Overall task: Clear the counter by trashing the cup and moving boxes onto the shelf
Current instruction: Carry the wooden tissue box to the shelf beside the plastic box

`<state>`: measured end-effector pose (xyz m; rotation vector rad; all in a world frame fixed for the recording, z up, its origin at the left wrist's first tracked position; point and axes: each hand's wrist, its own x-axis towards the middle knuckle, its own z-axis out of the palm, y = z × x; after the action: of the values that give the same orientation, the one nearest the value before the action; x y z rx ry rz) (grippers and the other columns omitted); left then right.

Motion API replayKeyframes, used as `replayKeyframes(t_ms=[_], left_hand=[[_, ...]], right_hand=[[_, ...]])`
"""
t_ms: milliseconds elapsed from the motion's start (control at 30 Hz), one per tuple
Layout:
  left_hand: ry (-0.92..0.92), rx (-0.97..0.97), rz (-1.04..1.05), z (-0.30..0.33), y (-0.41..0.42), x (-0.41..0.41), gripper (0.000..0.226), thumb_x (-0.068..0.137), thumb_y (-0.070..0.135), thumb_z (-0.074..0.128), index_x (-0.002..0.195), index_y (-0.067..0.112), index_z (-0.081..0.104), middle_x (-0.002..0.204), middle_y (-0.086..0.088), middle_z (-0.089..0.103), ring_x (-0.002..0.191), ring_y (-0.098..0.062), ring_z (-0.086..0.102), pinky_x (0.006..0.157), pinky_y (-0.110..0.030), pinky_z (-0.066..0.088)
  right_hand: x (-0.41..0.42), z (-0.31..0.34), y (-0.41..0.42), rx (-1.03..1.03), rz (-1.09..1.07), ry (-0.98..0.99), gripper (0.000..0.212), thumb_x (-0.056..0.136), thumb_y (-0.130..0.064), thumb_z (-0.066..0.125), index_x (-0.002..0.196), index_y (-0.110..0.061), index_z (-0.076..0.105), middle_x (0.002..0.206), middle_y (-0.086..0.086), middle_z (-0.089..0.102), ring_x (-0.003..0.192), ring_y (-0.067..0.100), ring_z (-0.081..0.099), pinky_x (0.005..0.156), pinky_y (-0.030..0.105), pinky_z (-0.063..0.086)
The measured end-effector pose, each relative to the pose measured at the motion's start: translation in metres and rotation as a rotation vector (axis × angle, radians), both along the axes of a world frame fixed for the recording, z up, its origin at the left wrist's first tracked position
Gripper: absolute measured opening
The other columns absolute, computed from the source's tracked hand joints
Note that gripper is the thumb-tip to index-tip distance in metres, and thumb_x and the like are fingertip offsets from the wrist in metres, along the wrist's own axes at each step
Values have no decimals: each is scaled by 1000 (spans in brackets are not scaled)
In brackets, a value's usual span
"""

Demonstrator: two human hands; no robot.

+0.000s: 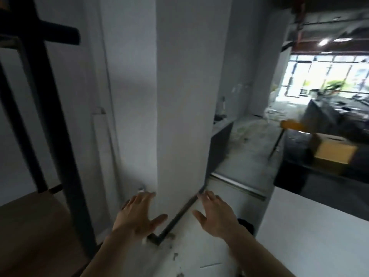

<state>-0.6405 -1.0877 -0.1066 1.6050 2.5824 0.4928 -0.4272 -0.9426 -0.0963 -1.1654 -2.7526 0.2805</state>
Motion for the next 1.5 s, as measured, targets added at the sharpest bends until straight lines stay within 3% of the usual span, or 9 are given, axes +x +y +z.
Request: replayKeyframes(t_ms=[133, 333, 600, 800, 967, 1067, 1167, 1333, 1500], left_hand=[[-50, 9, -195, 0, 69, 51, 92, 76, 81, 43, 154, 36, 24, 161, 9, 30, 147, -18, 32, 119, -35, 23], [-83, 50, -471, 5, 157, 168, 89, 77, 81, 43, 152, 35, 27, 157, 10, 34, 143, -15, 34, 117, -33, 26], [-221, 126, -630, 35, 240, 311, 93, 73, 85, 44, 151, 37, 28, 159, 10, 35, 145, -17, 35, 115, -40, 34], [-391, 207, -582, 65, 306, 375, 91, 72, 84, 48, 149, 37, 32, 153, 5, 42, 136, -19, 46, 107, -41, 44], [-746, 285, -487, 86, 370, 397, 83, 78, 70, 62, 147, 30, 39, 150, 0, 48, 135, -19, 48, 105, -36, 41], [-886, 310, -421, 96, 413, 402, 84, 79, 68, 62, 149, 29, 37, 153, -1, 46, 137, -20, 47, 100, -31, 37], [-976, 334, -366, 102, 462, 402, 80, 83, 65, 60, 151, 29, 36, 155, 1, 44, 139, -20, 44, 96, -31, 32], [-1084, 313, -331, 108, 545, 398, 74, 91, 59, 54, 153, 24, 33, 157, -3, 41, 142, -23, 40, 99, -31, 30], [-1202, 203, -246, 110, 615, 391, 76, 91, 61, 51, 155, 25, 30, 157, -7, 40, 142, -28, 40, 112, -41, 30]], right_hand=[[76, 12, 24, -2, -200, 45, 67, 99, -54, 45, 157, -24, 30, 164, 4, 31, 146, 27, 36, 114, 42, 38], [207, 26, 45, 49, -523, 86, 64, 98, -53, 47, 155, -25, 33, 161, 3, 35, 142, 27, 42, 111, 42, 42], [345, 45, 80, 94, -741, 142, 63, 98, -54, 48, 153, -24, 36, 158, 2, 39, 141, 26, 44, 108, 41, 44], [402, 71, 137, 74, -768, 354, 57, 96, -50, 56, 146, -25, 44, 151, 4, 47, 133, 28, 51, 103, 41, 48], [423, 88, 205, 48, -802, 608, 51, 94, -44, 64, 139, -23, 54, 138, 7, 59, 120, 27, 59, 98, 41, 52], [425, 96, 254, -13, -823, 771, 46, 93, -43, 66, 133, -20, 59, 125, 7, 67, 102, 19, 61, 90, 33, 50], [420, 101, 307, -39, -858, 842, 46, 92, -47, 65, 130, -22, 62, 112, 1, 67, 100, 17, 60, 86, 29, 45], [396, 106, 395, -140, -910, 931, 51, 90, -49, 66, 134, -23, 60, 123, 2, 68, 105, 19, 63, 90, 34, 52], [379, 100, 470, -289, -959, 991, 62, 88, -51, 67, 140, -21, 56, 132, 3, 66, 115, 23, 63, 98, 37, 51]])
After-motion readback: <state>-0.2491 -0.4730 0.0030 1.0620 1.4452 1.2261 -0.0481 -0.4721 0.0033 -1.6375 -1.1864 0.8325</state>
